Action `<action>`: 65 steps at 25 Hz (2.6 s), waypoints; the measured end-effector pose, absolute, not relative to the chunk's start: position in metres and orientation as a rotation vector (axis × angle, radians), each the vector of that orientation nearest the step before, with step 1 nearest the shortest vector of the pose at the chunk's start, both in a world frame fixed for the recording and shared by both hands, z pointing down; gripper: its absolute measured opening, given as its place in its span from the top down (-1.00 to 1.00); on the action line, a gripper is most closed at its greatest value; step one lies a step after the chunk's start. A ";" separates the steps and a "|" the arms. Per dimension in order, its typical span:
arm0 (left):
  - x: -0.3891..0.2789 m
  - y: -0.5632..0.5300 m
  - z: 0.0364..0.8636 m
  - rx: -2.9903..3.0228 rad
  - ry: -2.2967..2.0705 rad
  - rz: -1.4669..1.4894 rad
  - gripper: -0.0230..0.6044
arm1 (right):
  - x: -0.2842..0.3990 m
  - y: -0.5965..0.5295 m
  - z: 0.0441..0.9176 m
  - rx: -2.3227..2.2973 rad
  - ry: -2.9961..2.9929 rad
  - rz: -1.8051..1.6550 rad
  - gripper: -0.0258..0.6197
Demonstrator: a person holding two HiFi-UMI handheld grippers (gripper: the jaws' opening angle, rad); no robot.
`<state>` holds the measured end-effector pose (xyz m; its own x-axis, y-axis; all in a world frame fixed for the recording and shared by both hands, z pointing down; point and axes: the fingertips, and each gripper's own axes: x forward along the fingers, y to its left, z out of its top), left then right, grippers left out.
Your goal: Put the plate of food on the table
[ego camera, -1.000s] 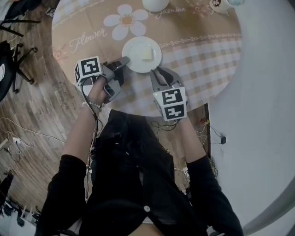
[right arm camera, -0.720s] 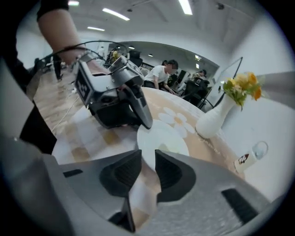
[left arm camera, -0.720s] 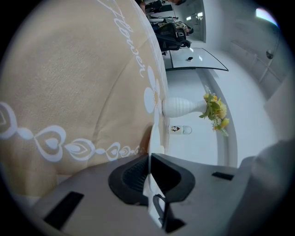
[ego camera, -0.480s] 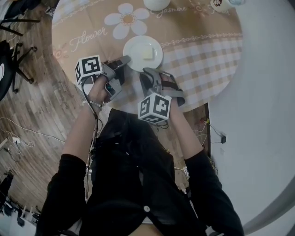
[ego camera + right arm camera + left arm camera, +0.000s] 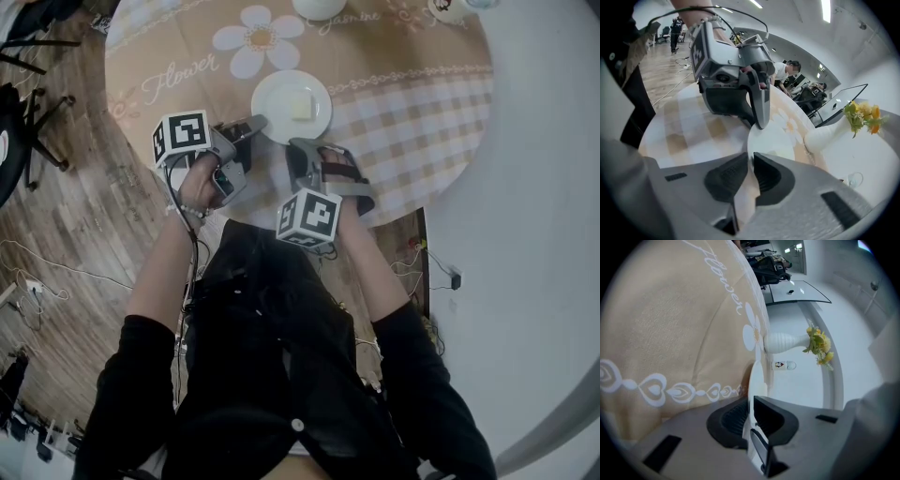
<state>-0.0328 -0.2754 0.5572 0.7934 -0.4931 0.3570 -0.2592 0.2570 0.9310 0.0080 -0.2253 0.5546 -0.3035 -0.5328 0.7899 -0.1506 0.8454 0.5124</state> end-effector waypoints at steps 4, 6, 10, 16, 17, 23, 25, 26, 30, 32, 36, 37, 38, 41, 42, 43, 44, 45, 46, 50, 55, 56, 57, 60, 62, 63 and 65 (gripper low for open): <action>-0.035 -0.268 0.555 1.351 -0.678 -0.144 0.87 | 0.004 -0.227 0.557 0.517 -1.867 -0.398 0.83; -0.039 -0.267 0.553 1.355 -0.684 -0.143 0.84 | 0.002 -0.227 0.558 0.521 -1.871 -0.386 0.83; -0.048 -0.267 0.542 1.369 -0.682 -0.165 0.78 | -0.002 -0.229 0.560 0.543 -1.890 -0.320 0.83; -0.058 -0.261 0.512 1.412 -0.648 -0.193 0.78 | -0.002 -0.230 0.559 0.582 -1.949 -0.189 0.82; -0.060 -0.260 0.508 1.420 -0.648 -0.196 0.78 | -0.002 -0.229 0.557 0.587 -1.964 -0.162 0.82; -0.073 -0.263 0.464 1.488 -0.703 -0.229 0.86 | 0.004 -0.234 0.517 0.712 -2.094 -0.056 0.89; -0.076 -0.265 0.446 1.534 -0.738 -0.236 0.87 | 0.010 -0.236 0.494 0.783 -2.140 -0.019 0.91; -0.078 -0.264 0.438 1.552 -0.750 -0.244 0.88 | 0.013 -0.237 0.484 0.821 -2.160 0.000 0.91; -0.078 -0.262 0.410 1.612 -0.772 -0.284 0.90 | 0.026 -0.239 0.447 0.955 -2.259 0.109 0.92; -0.085 -0.259 0.397 1.644 -0.769 -0.315 0.90 | 0.022 -0.237 0.430 1.019 -2.321 0.181 0.92; -0.105 -0.253 0.376 1.759 -0.820 -0.346 0.91 | 0.009 -0.232 0.408 1.114 -2.388 0.221 0.92; -0.106 -0.252 0.368 1.799 -0.849 -0.341 0.91 | 0.009 -0.231 0.400 1.130 -2.403 0.222 0.92; -0.105 -0.252 0.360 1.838 -0.876 -0.332 0.91 | 0.011 -0.231 0.391 1.147 -2.419 0.223 0.92; -0.098 -0.253 0.333 1.945 -0.939 -0.307 0.92 | 0.017 -0.233 0.357 1.207 -2.479 0.200 0.92; -0.098 -0.253 0.324 1.977 -0.960 -0.304 0.92 | 0.017 -0.233 0.345 1.224 -2.501 0.188 0.92; -0.100 -0.251 0.316 2.008 -0.981 -0.303 0.92 | 0.015 -0.231 0.334 1.239 -2.522 0.178 0.92; -0.103 -0.249 0.307 2.039 -1.005 -0.302 0.92 | 0.013 -0.230 0.323 1.253 -2.543 0.169 0.92; -0.106 -0.248 0.299 2.070 -1.033 -0.297 0.92 | 0.011 -0.228 0.313 1.266 -2.563 0.162 0.92; -0.108 -0.247 0.290 2.104 -1.067 -0.283 0.92 | 0.011 -0.226 0.304 1.278 -2.580 0.155 0.92; -0.108 -0.241 0.261 2.221 -1.181 -0.238 0.92 | 0.013 -0.221 0.269 1.318 -2.656 0.120 0.92; -0.095 -0.230 0.237 2.349 -1.238 -0.223 0.92 | 0.020 -0.216 0.233 1.369 -2.718 0.044 0.92; -0.092 -0.227 0.234 2.370 -1.239 -0.213 0.92 | 0.022 -0.215 0.228 1.378 -2.725 0.034 0.92; -0.089 -0.224 0.230 2.390 -1.240 -0.203 0.92 | 0.023 -0.214 0.224 1.387 -2.731 0.024 0.92; -0.081 -0.219 0.221 2.461 -1.259 -0.168 0.92 | 0.028 -0.212 0.213 1.410 -2.743 -0.020 0.92; -0.076 -0.217 0.217 2.510 -1.273 -0.133 0.92 | 0.030 -0.210 0.208 1.425 -2.747 -0.046 0.92; -0.074 -0.216 0.215 2.529 -1.275 -0.117 0.92 | 0.031 -0.210 0.207 1.431 -2.748 -0.051 0.92; -0.071 -0.214 0.213 2.553 -1.272 -0.100 0.92 | 0.031 -0.208 0.206 1.437 -2.750 -0.048 0.92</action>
